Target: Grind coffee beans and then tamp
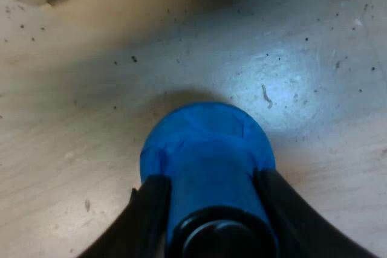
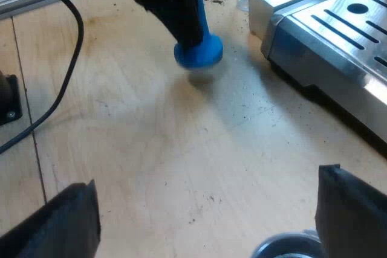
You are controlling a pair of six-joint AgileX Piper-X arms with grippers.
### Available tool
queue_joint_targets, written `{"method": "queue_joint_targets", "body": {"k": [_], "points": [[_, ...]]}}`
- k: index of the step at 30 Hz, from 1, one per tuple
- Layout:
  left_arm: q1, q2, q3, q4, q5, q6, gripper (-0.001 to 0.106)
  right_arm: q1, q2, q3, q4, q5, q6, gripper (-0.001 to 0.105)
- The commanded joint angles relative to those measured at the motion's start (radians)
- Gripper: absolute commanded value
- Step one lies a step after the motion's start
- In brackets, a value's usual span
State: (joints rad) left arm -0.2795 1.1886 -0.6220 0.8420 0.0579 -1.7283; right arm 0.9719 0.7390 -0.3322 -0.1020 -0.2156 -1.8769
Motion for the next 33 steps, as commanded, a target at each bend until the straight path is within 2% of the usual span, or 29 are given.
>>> {"method": "queue_joint_targets", "body": {"k": [1, 8, 11, 13, 14, 16, 17, 19, 26, 30, 31, 33], "points": [[0.000, 0.025, -0.003, -0.030, 0.005, 0.005, 0.000, 0.001, 0.000, -0.005, -0.015, -0.010, -0.004, 0.074], [0.000, 0.031, -0.003, -0.041, 0.009, 0.005, 0.000, 0.001, 0.000, -0.005, -0.015, -0.010, -0.004, 0.074], [0.000, 0.031, -0.003, -0.041, 0.051, 0.005, 0.006, 0.001, 0.000, -0.005, -0.015, -0.010, -0.004, 0.074], [0.000, 0.031, -0.003, -0.041, 0.053, 0.005, 0.026, 0.001, 0.000, -0.005, -0.015, -0.010, -0.004, 0.074], [0.000, 0.031, -0.003, -0.041, 0.053, 0.005, 0.030, 0.001, 0.000, -0.005, -0.015, -0.010, -0.004, 0.074], [0.000, 0.031, -0.003, -0.038, 0.065, 0.005, 0.054, 0.001, 0.000, -0.005, -0.015, -0.010, -0.004, 0.074], [0.000, 0.031, -0.003, -0.038, 0.068, 0.005, 0.058, 0.001, 0.000, -0.005, -0.015, -0.010, -0.004, 0.074], [0.000, 0.031, -0.003, -0.038, 0.071, 0.005, 0.072, 0.001, 0.000, -0.005, -0.015, -0.010, 0.018, 0.074], [0.000, 0.031, -0.017, 0.009, 0.073, 0.023, 0.073, 0.001, 0.000, -0.005, -0.015, -0.010, 0.026, 0.074], [0.000, 0.013, -0.050, 0.058, 0.073, 0.030, 0.073, 0.001, 0.000, -0.013, -0.009, -0.010, 0.083, 0.074], [0.000, -0.026, -0.067, 0.068, 0.070, 0.030, 0.073, 0.001, 0.000, -0.027, 0.007, -0.010, 0.109, 0.074], [0.000, -0.071, -0.084, 0.070, 0.060, 0.030, 0.073, 0.001, 0.000, -0.058, 0.042, -0.006, 0.112, 0.074]]}}
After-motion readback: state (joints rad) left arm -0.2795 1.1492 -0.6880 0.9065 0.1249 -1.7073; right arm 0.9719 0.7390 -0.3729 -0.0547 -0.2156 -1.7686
